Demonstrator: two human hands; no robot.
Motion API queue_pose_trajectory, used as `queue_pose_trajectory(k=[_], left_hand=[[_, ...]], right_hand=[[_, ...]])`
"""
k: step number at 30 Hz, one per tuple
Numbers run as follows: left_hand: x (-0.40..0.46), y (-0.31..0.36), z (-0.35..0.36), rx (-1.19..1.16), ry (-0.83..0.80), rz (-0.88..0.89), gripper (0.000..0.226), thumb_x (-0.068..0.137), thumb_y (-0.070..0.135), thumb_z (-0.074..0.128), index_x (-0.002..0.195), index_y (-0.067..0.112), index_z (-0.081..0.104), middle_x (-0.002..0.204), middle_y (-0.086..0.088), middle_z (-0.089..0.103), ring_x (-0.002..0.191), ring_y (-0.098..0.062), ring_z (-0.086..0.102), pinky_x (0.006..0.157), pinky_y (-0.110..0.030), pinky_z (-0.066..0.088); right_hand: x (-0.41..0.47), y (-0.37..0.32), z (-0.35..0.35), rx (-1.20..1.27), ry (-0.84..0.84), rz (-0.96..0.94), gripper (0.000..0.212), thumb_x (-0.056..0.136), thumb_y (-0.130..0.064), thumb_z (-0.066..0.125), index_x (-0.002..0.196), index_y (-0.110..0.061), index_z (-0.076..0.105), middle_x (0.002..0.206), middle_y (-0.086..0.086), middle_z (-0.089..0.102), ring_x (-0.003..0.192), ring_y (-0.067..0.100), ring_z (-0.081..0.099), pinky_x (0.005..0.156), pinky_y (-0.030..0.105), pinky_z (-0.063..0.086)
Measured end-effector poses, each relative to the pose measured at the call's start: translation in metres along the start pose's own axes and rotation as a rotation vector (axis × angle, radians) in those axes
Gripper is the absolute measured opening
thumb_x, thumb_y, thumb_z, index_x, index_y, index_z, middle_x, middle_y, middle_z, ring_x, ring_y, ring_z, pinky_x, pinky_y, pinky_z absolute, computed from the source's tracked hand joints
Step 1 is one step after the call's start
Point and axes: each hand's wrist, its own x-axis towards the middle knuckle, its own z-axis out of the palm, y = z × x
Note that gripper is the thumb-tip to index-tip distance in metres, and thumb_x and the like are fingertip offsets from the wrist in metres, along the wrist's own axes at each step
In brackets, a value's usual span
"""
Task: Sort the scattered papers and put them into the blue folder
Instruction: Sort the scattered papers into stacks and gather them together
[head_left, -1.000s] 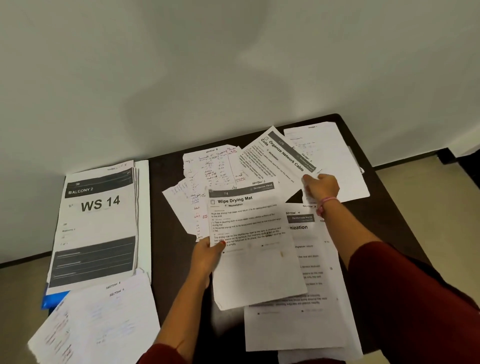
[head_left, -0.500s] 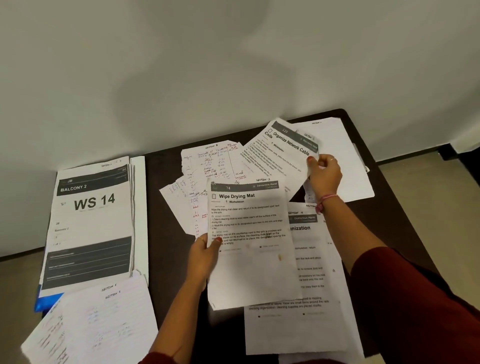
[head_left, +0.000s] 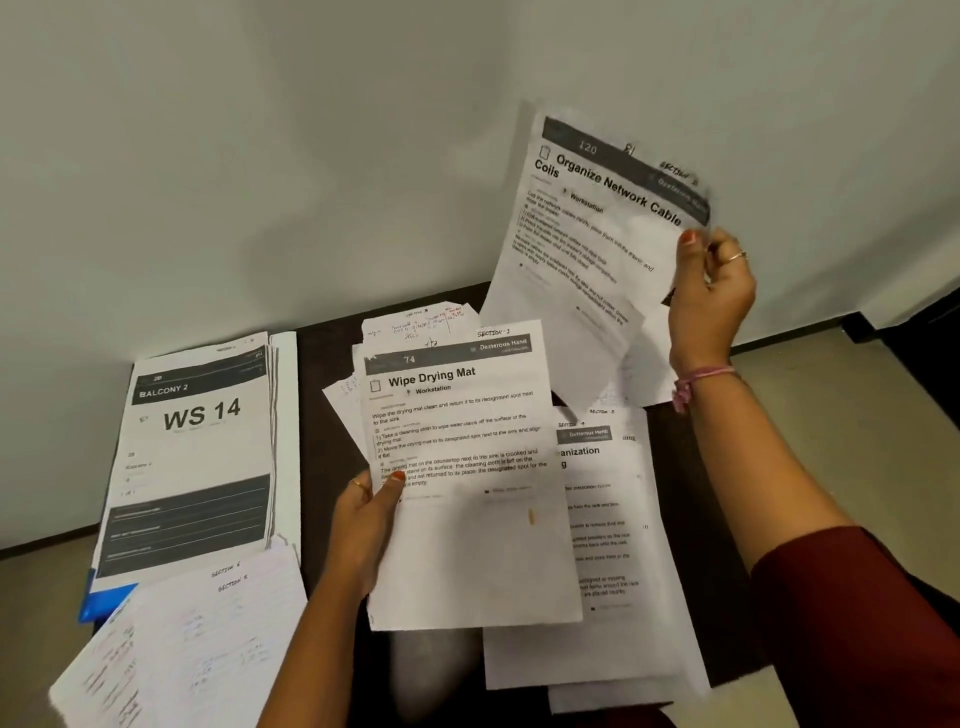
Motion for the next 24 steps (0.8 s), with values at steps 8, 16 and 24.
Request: queue_pose_trajectory(k=[8,16,24], left_hand=[[-0.036,-0.004,-0.007,-0.070,-0.045,0.036,0.021,0.093,0.021,0.059,0.113,0.015,0.064,0.105,-0.005,0.073,0.099,-0.025,0.069,0.089,-0.043,0.053],[-0.063,-0.033,-0.011,0.001,-0.011,-0.029,0.021,0.097,0.027,0.053,0.111,0.016,0.064,0.102,-0.003,0.073,0.094,-0.019,0.069,0.078,-0.033,0.053],[-0.078,-0.058,-0.006,0.075,-0.016,-0.092,0.020,0.098,0.022,0.050,0.107,0.013,0.065,0.095,0.000,0.074,0.084,-0.010,0.070,0.066,-0.021,0.050]], right_hand=[[-0.038,-0.037,-0.042,0.012,-0.195,0.147,0.006,0.093,-0.022,0.058,0.093,-0.022,0.064,0.079,-0.013,0.067,0.069,0.000,0.062,0.059,0.019,0.051],[-0.116,0.005,-0.070,-0.098,-0.539,0.703,0.019,0.098,-0.019,0.049,0.094,-0.020,0.067,0.097,0.008,0.073,0.075,0.018,0.070,0.054,0.026,0.053],[-0.157,0.031,-0.076,-0.145,-0.600,0.863,0.023,0.098,-0.021,0.049,0.099,-0.009,0.068,0.066,0.013,0.060,0.042,0.017,0.037,0.039,0.020,0.025]])
